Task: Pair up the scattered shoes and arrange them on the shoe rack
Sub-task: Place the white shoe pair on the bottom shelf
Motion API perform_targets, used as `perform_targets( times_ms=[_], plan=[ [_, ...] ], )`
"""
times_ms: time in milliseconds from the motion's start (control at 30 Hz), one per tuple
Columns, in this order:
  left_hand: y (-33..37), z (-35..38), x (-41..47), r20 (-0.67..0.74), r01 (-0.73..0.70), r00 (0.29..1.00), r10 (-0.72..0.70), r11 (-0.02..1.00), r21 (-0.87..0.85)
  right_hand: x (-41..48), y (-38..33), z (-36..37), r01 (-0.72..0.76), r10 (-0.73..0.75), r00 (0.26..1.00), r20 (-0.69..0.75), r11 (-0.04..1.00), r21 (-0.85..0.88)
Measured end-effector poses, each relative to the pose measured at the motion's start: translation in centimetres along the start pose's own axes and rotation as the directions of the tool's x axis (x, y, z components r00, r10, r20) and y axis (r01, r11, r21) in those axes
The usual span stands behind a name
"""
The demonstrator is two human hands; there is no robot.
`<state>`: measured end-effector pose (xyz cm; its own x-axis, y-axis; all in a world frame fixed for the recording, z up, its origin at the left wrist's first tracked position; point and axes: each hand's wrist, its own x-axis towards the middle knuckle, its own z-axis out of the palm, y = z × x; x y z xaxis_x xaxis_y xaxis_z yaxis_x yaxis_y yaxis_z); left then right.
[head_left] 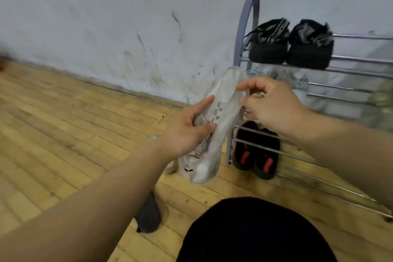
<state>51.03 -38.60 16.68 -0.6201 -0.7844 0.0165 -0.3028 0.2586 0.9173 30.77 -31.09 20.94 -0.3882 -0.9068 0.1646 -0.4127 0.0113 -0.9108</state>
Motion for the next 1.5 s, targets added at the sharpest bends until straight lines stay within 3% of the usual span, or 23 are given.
perform_targets(
  times_ms=[133, 300, 467, 633, 767, 933, 1033, 1167, 1333, 1433, 1500],
  plan=[
    [9.8, 4.7, 0.5, 0.131, -0.224, 0.970, 0.205, 0.963, 0.151, -4.4, -2.0, -11.2, -0.017, 0.012, 0.998, -0.059, 0.996, -0.092],
    [20.4, 15.7, 1.0, 0.436, -0.475, 0.827, 0.356, 0.856, 0.202, -13.8, 0.1, -25.2, -0.130, 0.126, 0.960, -0.251, 0.992, 0.003],
    [25.8, 30.9, -0.3, 0.639, -0.581, 0.677, 0.366, 0.799, 0.158, -25.7, 4.3, -34.5, -0.253, 0.272, 0.833, -0.482, 0.962, 0.106],
    [26.6, 45.0, -4.3, 0.722, -0.649, 0.561, 0.405, 0.757, 0.080, -36.4, 9.9, -39.8, -0.374, 0.412, 0.656, -0.632, 0.905, 0.202],
    [24.2, 50.4, -4.5, 0.725, -0.583, 0.606, 0.329, 0.803, 0.123, -41.7, 16.6, -41.4, -0.546, 0.562, 0.512, -0.650, 0.796, 0.260],
    [21.2, 51.2, -1.5, 0.658, -0.482, 0.714, 0.239, 0.850, 0.214, -42.8, 27.4, -39.2, -0.796, 0.769, 0.375, -0.517, 0.553, 0.245],
    [20.1, 51.3, 0.1, 0.669, -0.417, 0.717, 0.195, 0.889, 0.188, -41.1, 33.0, -37.2, -0.880, 0.840, 0.318, -0.439, 0.434, 0.194],
    [16.8, 50.8, 1.9, 0.701, -0.364, 0.703, 0.124, 0.909, 0.204, -38.4, 38.8, -35.9, -0.903, 0.889, 0.285, -0.358, 0.374, 0.210],
    [10.0, 51.8, 1.6, 0.729, -0.262, 0.684, -0.027, 0.924, 0.280, -36.8, 44.1, -35.2, -0.970, 0.942, 0.232, -0.242, 0.244, 0.021],
    [6.8, 53.5, 1.1, 0.754, -0.231, 0.651, -0.082, 0.926, 0.300, -36.5, 45.4, -34.8, -0.973, 0.917, 0.206, -0.342, 0.156, -0.168],
    [4.9, 54.2, 1.1, 0.746, -0.194, 0.657, -0.114, 0.930, 0.313, -36.5, 46.2, -34.4, -0.974, 0.867, 0.207, -0.453, 0.141, -0.175]
  ],
)
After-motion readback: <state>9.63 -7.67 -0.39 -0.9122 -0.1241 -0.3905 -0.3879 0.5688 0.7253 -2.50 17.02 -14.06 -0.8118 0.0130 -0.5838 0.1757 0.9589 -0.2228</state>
